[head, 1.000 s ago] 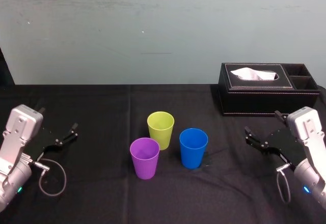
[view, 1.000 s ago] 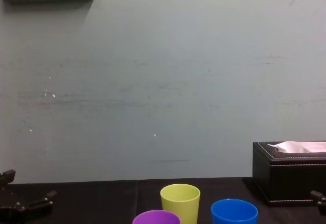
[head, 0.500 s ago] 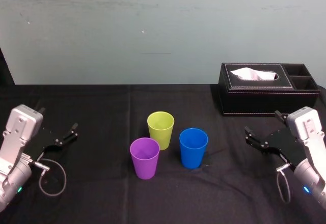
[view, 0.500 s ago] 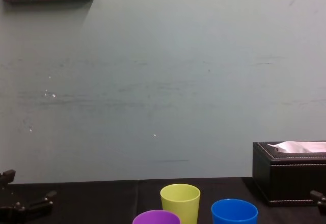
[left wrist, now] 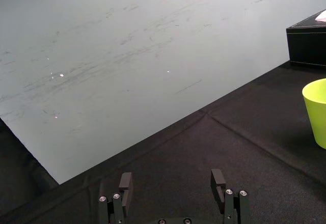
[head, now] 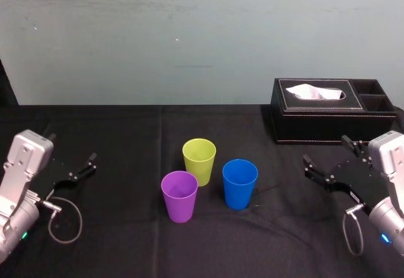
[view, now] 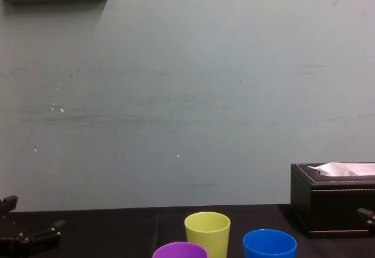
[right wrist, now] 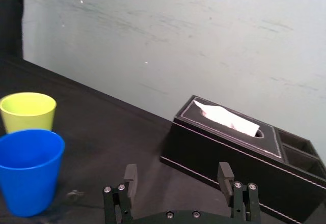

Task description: Stack the three plastic cups sequentially using one hand.

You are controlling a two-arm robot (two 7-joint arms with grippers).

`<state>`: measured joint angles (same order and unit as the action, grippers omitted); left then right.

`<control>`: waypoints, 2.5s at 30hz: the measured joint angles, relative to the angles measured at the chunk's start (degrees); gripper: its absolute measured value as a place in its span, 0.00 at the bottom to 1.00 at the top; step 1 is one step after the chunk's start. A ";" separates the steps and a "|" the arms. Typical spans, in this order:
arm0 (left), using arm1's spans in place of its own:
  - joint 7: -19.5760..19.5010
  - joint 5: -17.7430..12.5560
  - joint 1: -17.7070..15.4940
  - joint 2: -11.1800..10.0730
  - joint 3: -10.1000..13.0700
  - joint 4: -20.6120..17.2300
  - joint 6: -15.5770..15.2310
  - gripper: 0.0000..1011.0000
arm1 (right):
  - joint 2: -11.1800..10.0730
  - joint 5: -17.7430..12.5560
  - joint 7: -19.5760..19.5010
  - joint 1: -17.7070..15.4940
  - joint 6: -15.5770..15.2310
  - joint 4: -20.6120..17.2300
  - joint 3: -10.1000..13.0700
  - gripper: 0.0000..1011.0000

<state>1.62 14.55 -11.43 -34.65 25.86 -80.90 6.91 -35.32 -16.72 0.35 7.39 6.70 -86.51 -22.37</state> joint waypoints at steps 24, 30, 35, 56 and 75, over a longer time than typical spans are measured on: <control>0.00 0.00 0.00 0.00 0.00 0.00 0.00 0.99 | 0.73 -8.07 10.64 -3.38 -22.76 -12.87 -1.59 0.99; 0.00 0.00 0.00 0.00 0.00 0.00 0.00 0.99 | 3.63 -6.61 10.48 -1.85 -24.10 -10.54 -2.45 0.99; 0.00 0.00 0.00 0.00 0.00 0.00 0.00 0.99 | 6.20 -5.75 9.86 -0.72 -24.40 -7.74 -2.39 0.99; 0.00 0.00 0.00 0.00 0.00 0.00 0.00 0.99 | 12.27 0.39 10.29 3.89 -21.65 -0.15 -3.71 0.99; 0.00 0.00 0.00 0.01 0.00 0.00 0.00 0.99 | 16.55 4.79 9.08 5.38 -20.14 3.95 -3.05 0.99</control>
<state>1.62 14.55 -11.43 -34.64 25.86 -80.90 6.91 -18.77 -11.93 9.42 12.77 -13.43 -82.56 -25.42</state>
